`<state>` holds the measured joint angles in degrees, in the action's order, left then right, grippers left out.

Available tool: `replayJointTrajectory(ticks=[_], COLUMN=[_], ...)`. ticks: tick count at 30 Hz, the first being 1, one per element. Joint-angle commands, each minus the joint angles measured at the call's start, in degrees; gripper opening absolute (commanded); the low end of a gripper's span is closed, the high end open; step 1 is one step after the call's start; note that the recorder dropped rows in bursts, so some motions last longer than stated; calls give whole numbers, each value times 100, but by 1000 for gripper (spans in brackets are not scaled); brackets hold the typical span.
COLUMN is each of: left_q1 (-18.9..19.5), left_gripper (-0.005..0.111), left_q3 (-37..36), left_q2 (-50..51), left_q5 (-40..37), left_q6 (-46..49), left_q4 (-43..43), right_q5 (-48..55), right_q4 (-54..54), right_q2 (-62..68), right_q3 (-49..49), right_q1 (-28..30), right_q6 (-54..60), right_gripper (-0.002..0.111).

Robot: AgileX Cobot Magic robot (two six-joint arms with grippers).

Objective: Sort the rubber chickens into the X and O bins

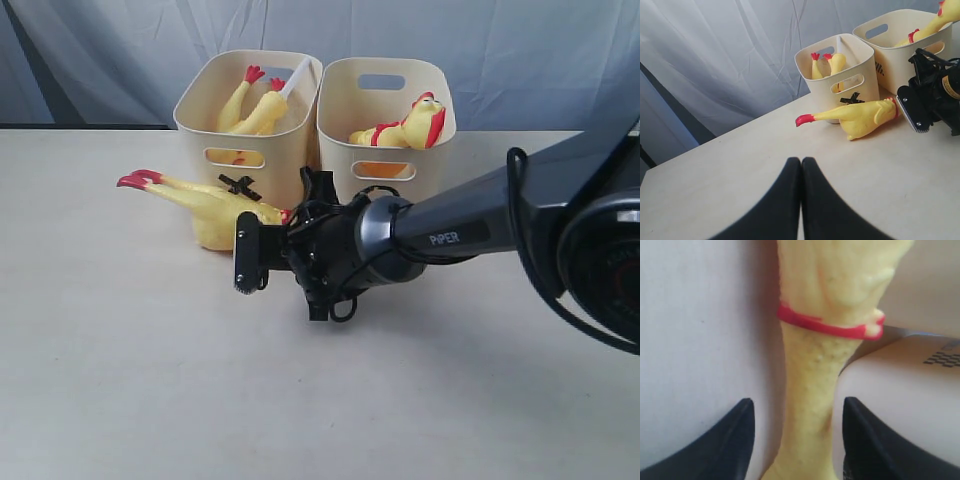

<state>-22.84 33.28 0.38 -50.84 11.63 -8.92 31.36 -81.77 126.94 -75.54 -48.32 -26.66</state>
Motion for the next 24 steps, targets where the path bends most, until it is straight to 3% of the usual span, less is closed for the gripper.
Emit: replayJointTrajectory(ticks=[1, 19, 21, 24], left_q1=[-29, -80, -80, -80], left_gripper=[0, 0, 0, 0], left_q3=[-23, -23, -23, -23], left_q2=[-38, -38, -38, -38], left_q5=[-15, -38, -38, -46], left_q6=[-42, -50, -50, -50], left_q4=[-5, -53, -53, -53], right_q5=[109, 491, 564, 564], right_q4=[-89, 124, 124, 169], right_q2=[114, 427, 454, 463], right_q3=[-192, -530, -530, -530], right_q1=[31, 31, 31, 31], right_q6=[-201, -211, -211, -211], right_gripper=[51, 51, 49, 37])
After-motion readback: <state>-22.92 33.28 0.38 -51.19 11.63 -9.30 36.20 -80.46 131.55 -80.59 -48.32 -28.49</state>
